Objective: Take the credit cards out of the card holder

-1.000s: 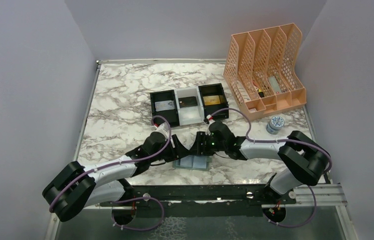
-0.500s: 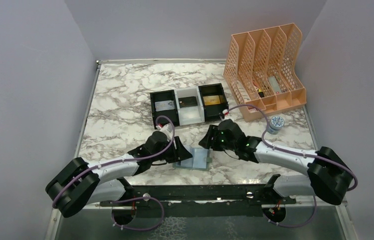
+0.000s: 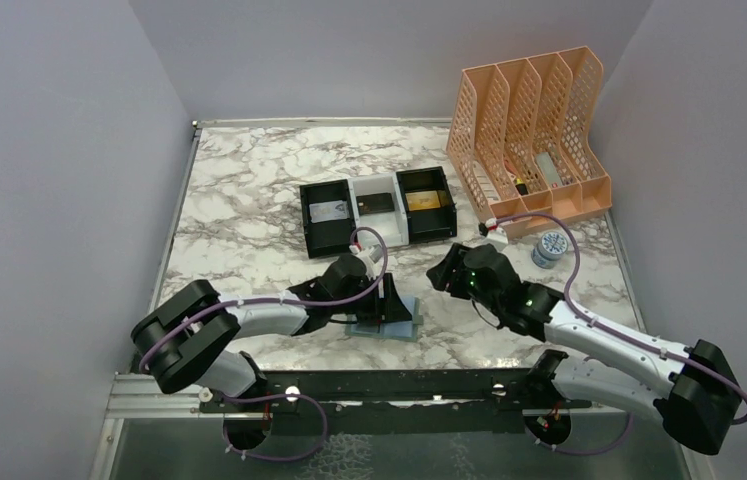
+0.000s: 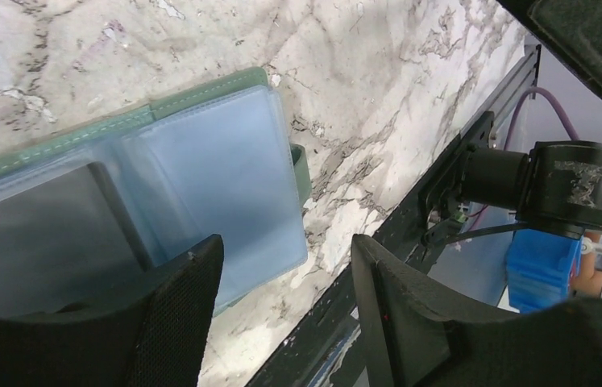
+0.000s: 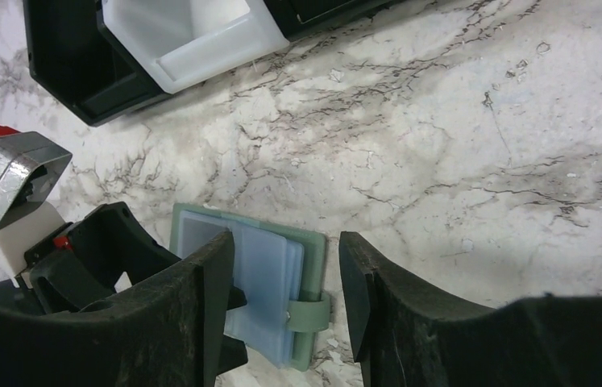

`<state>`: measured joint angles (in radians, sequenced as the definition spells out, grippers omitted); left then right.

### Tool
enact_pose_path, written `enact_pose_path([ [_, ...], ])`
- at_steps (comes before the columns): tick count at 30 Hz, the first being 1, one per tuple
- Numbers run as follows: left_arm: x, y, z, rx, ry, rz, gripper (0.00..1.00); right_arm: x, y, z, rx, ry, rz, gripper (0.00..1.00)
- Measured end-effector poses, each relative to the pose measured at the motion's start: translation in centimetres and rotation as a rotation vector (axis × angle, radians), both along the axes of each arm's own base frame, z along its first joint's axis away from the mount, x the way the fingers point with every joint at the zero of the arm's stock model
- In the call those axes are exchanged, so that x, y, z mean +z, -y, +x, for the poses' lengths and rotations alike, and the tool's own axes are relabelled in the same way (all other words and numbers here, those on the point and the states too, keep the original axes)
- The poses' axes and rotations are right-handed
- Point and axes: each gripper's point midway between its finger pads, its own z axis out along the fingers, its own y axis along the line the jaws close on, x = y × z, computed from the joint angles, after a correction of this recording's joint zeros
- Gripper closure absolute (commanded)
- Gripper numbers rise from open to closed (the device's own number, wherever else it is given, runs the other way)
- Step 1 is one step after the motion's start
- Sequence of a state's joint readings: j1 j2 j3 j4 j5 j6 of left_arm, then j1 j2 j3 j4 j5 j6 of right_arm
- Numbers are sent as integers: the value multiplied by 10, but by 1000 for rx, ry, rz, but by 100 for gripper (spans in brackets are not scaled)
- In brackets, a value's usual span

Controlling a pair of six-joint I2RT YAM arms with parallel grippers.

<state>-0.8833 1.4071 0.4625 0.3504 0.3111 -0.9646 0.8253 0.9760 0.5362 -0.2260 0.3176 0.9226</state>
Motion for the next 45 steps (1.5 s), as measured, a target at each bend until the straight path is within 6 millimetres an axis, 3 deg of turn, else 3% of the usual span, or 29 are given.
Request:
enact_pose_path([
  [8, 7, 0, 3, 18, 32, 0, 32, -9, 0, -4, 24, -17, -21, 48],
  [13, 23, -23, 19, 126, 124, 78, 15, -21, -9, -10, 94, -52, -40, 48],
  [17, 32, -56, 37, 255, 191, 195, 9, -23, -20, -11, 155, -60, -40, 49],
  [21, 31, -102, 57, 402, 193, 291, 8, -22, -38, -10, 214, -63, -52, 49],
  [24, 26, -144, 71, 536, 169, 332, 7, -21, -67, -17, 286, -57, -95, 49],
  [28, 22, -174, 70, 625, 140, 355, 5, -19, -110, -27, 362, -44, -150, 50],
  [34, 32, -191, 63, 704, 155, 327, 1, -43, -138, -36, 398, -63, -259, 50],
  [39, 50, -196, 61, 746, 207, 261, 1, -68, -135, -38, 379, -106, -359, 50],
  [45, 59, -201, 59, 778, 230, 232, 1, -78, -133, -37, 368, -124, -404, 51],
])
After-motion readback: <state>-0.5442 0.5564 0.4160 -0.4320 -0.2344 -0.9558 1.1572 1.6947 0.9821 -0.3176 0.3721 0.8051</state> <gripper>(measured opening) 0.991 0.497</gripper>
